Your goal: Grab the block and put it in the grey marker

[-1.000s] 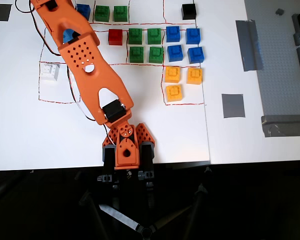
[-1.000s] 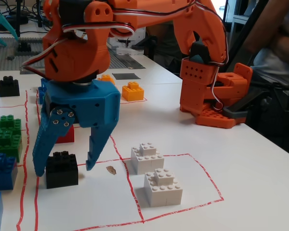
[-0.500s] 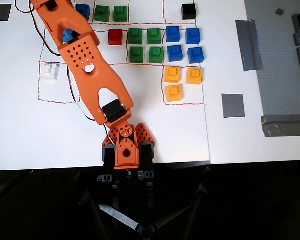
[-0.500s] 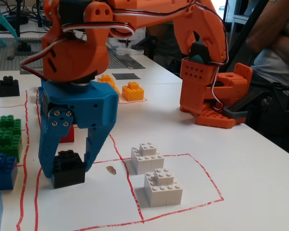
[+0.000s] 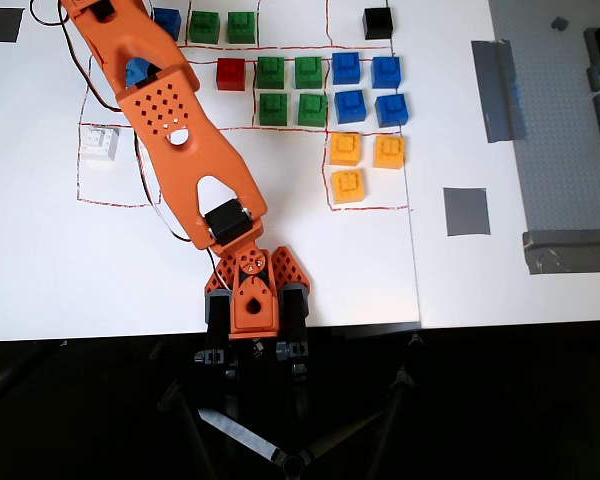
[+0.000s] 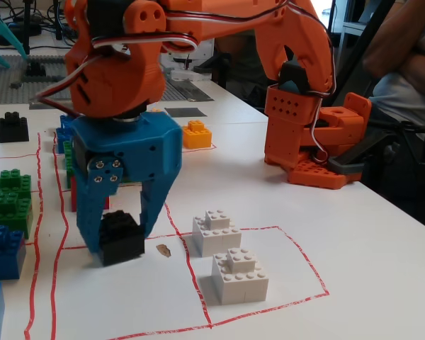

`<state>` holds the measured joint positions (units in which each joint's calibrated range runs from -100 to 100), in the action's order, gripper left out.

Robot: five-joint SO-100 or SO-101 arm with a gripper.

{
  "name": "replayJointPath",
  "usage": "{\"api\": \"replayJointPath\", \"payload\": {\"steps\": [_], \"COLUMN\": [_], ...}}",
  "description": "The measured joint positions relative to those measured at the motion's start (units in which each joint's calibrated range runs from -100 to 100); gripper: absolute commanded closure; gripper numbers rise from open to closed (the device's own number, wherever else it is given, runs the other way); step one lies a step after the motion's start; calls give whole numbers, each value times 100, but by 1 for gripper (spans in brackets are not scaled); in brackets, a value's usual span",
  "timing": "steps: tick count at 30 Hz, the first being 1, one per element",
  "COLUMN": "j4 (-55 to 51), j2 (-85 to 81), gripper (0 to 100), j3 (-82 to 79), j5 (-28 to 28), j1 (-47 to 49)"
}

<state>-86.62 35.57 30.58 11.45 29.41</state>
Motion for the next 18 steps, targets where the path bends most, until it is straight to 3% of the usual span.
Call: {"api": "replayJointPath", "payload": {"steps": [11, 18], "j4": [-1201, -1225], "j2": [-1463, -2360], "gripper": [100, 100], "j3": [1160, -99], "j5": [-518, -928], "j1": [0, -902]}}
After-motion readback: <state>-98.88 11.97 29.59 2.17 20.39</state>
